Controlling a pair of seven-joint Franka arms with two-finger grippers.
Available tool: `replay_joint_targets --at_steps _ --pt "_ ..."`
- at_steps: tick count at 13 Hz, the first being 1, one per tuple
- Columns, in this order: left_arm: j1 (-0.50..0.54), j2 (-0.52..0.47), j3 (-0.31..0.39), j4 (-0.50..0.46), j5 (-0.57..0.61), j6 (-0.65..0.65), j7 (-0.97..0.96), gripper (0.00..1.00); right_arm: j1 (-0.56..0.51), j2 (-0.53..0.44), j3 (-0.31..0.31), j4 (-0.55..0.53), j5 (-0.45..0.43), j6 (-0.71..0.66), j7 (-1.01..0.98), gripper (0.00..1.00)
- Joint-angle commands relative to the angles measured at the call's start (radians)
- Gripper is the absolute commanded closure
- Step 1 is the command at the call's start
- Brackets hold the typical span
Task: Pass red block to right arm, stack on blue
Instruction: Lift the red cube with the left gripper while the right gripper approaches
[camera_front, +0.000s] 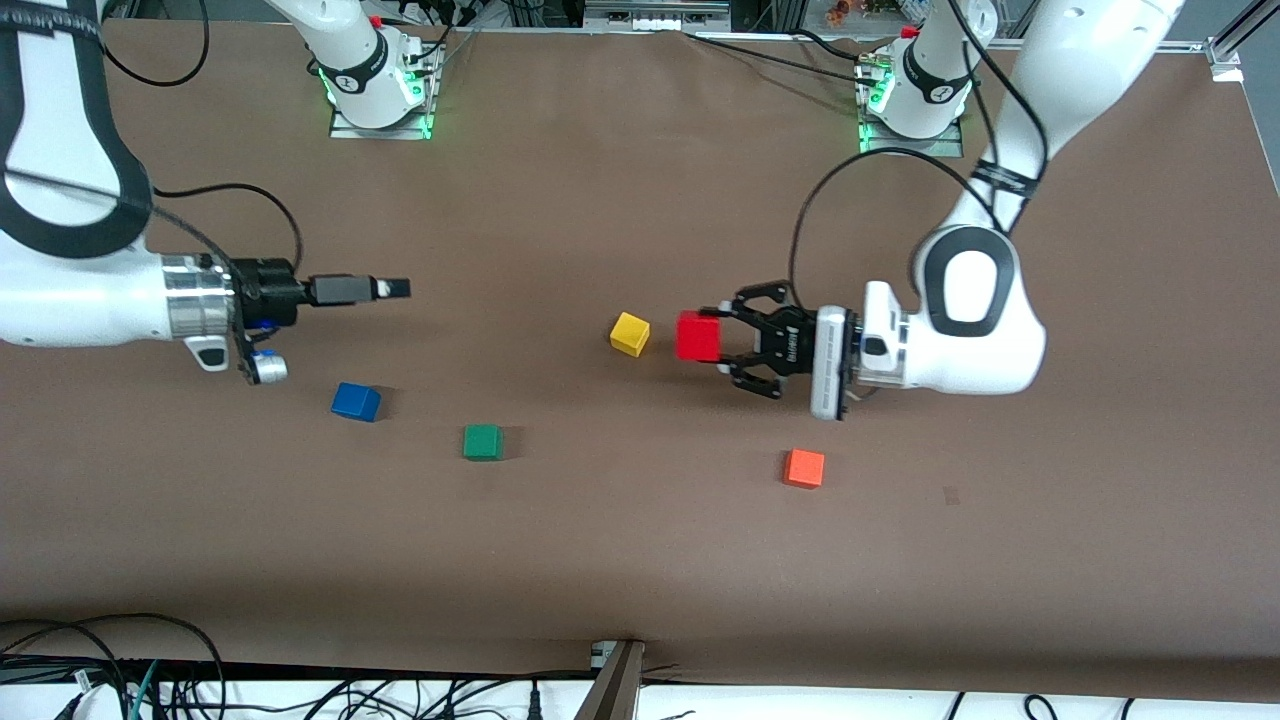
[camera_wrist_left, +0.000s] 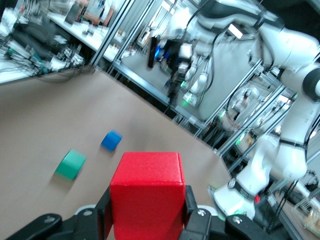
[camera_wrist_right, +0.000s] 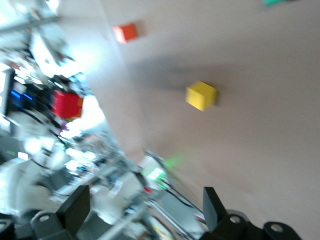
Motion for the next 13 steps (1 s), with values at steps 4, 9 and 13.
replay_joint_targets --at_steps 4,9,13 --pt "-0.126 0.057 0.002 0.027 -0.310 0.062 0.164 1.00 0.071 -0.039 0.041 -0.129 0.385 0.194 0.005 0.00" --pt "-0.212 0.063 0.002 0.067 -0.439 0.125 0.177 1.00 0.086 -0.027 0.156 -0.162 0.549 0.376 0.017 0.00" --pt "-0.237 0.077 0.002 0.067 -0.515 0.137 0.238 1.00 0.109 -0.031 0.156 -0.166 0.549 0.375 0.172 0.00"
